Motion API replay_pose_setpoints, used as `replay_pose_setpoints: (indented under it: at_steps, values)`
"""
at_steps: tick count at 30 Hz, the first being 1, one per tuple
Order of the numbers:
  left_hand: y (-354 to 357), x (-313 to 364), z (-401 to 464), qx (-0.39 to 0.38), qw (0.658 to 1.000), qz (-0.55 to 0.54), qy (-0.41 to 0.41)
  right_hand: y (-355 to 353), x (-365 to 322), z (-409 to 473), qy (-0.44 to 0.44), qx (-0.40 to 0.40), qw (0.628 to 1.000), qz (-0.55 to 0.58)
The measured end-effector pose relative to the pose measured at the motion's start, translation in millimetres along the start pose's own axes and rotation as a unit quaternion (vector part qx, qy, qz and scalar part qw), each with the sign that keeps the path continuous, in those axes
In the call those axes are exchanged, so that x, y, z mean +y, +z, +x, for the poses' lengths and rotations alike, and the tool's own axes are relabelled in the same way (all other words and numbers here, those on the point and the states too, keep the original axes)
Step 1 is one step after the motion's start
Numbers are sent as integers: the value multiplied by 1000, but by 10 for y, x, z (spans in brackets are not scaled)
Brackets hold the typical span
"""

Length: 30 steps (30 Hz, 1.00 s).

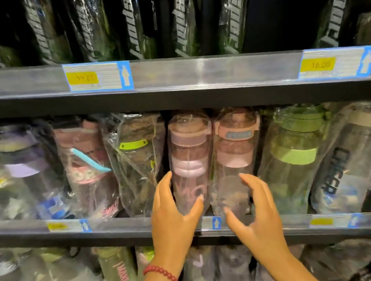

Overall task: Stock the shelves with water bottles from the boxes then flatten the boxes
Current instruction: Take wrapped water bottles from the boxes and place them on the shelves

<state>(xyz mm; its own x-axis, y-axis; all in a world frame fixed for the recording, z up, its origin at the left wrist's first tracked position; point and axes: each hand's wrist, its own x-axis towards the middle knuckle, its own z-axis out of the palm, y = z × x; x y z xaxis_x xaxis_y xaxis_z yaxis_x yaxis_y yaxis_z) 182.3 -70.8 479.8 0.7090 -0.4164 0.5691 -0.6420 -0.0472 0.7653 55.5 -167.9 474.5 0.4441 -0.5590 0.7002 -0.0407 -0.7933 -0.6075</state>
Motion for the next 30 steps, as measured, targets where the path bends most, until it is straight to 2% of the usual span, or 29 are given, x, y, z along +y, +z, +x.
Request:
replay_pose_setpoints:
  at_steps: [3, 7, 11, 14, 18, 22, 25, 30]
  values:
    - [-214, -56, -33, 83, 995, -12, 61, 215, -119, -14, -14, -34, 999, 15]
    - [-651, -255, 15, 175, 975, 34, 133, 600, -363, 24, -22, -59, 998, 23]
    - [-1116, -520, 257, 214, 971, 46, 91, 978, -603, 45, 3, -68, 997, 25]
    - [-1345, -719, 407, 186, 979, 69, 52, 1228, -720, 90, 33, -59, 998, 6]
    - [-1494, -917, 590, 102, 992, 73, -15, 1526, -880, 153, 88, -46, 995, 1]
    - [-1513, -1027, 751, 16, 997, 62, -38, 1718, -933, 241, 137, -12, 991, -10]
    - [-1507, -1078, 909, -17, 996, 59, -62, 1776, -933, 288, 161, -2, 987, -20]
    - [-1529, -1182, 1123, -72, 991, -19, -112, 1792, -872, 324, 174, -21, 984, -38]
